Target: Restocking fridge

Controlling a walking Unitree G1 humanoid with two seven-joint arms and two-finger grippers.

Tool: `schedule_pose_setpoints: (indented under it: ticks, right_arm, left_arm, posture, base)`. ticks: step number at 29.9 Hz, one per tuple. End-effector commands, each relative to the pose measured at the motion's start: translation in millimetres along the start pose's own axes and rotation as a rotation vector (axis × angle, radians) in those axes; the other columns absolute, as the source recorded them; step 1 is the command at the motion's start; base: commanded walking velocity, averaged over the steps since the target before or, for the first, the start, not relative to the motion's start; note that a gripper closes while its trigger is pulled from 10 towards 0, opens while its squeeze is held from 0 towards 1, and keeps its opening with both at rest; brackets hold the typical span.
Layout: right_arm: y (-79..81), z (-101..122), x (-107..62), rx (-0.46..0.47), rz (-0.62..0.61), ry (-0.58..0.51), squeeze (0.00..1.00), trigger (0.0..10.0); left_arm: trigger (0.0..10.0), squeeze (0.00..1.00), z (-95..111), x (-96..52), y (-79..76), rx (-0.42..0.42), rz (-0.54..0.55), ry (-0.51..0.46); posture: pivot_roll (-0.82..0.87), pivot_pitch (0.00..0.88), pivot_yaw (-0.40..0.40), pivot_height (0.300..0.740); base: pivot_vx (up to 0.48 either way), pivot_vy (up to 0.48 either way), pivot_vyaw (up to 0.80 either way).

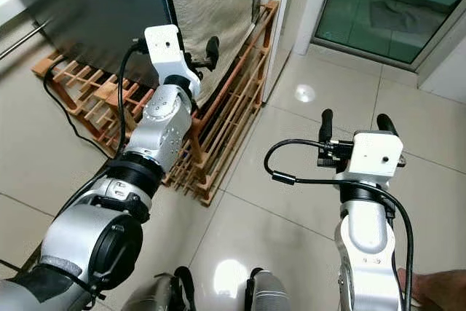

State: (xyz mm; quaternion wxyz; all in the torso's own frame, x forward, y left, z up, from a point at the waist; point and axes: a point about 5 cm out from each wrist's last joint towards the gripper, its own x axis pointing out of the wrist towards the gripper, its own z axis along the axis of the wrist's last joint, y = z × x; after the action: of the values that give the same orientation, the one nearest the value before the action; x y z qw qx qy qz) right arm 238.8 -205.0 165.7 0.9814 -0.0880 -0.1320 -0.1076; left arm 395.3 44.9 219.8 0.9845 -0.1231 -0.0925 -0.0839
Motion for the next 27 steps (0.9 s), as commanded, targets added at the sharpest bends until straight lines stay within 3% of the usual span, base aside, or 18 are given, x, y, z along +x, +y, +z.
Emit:
schedule_pose_setpoints:
  ticks: [1,12,15,18,19,20,23,27]
  right_arm:
    - [-2.3,0,-4.1,-0.011,-0.006,0.014,0.26,10.0]
    - [-5.8,0,-8.8,-0.026,-0.021,0.031,0.26,10.0]
    - [-5.6,1,-9.1,-0.027,-0.022,0.032,0.26,10.0]
    - [-5.5,0,-9.1,-0.027,-0.023,0.034,0.26,10.0]
    - [-5.1,0,-9.0,-0.026,-0.024,0.035,0.26,10.0]
    - [-5.1,0,-9.0,-0.026,-0.024,0.035,0.26,10.0]
    - [-4.4,0,-8.5,-0.024,-0.023,0.035,0.27,10.0]
    - [-4.3,0,-8.1,-0.022,-0.026,0.033,0.27,10.0]
  left_arm:
    - [10.0,0.0,4,3.2,-9.1,0.002,-0.015,-0.007]
    - [10.0,0.0,6,6.5,5.9,-0.015,0.156,-0.008]
    - [10.0,0.0,1,6.0,3.2,-0.022,0.129,0.02]
    - [10.0,0.0,-1,5.9,-3.6,-0.023,0.078,0.026]
    - [10.0,0.0,-2,5.6,-16.4,-0.048,-0.019,0.036]
    - [10.0,0.0,-2,5.6,-16.4,-0.048,-0.019,0.036]
    - [10.0,0.0,-3,3.9,-36.5,-0.074,-0.177,0.037]
    - [10.0,0.0,2,1.5,-48.6,-0.098,-0.292,-0.01]
  posture:
    - [-0.3,0.252,0.046,0.732]
    - [-0.32,0.264,0.05,0.732]
    - [-0.32,0.265,0.051,0.732]
    - [-0.32,0.265,0.052,0.732]
    - [-0.32,0.265,0.052,0.732]
    - [-0.32,0.265,0.052,0.732]
    - [-0.31,0.265,0.055,0.732]
    - [-0.32,0.264,0.058,0.732]
  base:
    - [0.0,0.0,0.0]
    - [0.0,0.0,0.0]
    - [0.0,0.0,0.0]
    - [0.0,0.0,0.0]
    - [0.0,0.0,0.0]
    - [0.0,0.0,0.0]
    - [0.0,0.0,0.0]
    - [0.0,0.0,0.0]
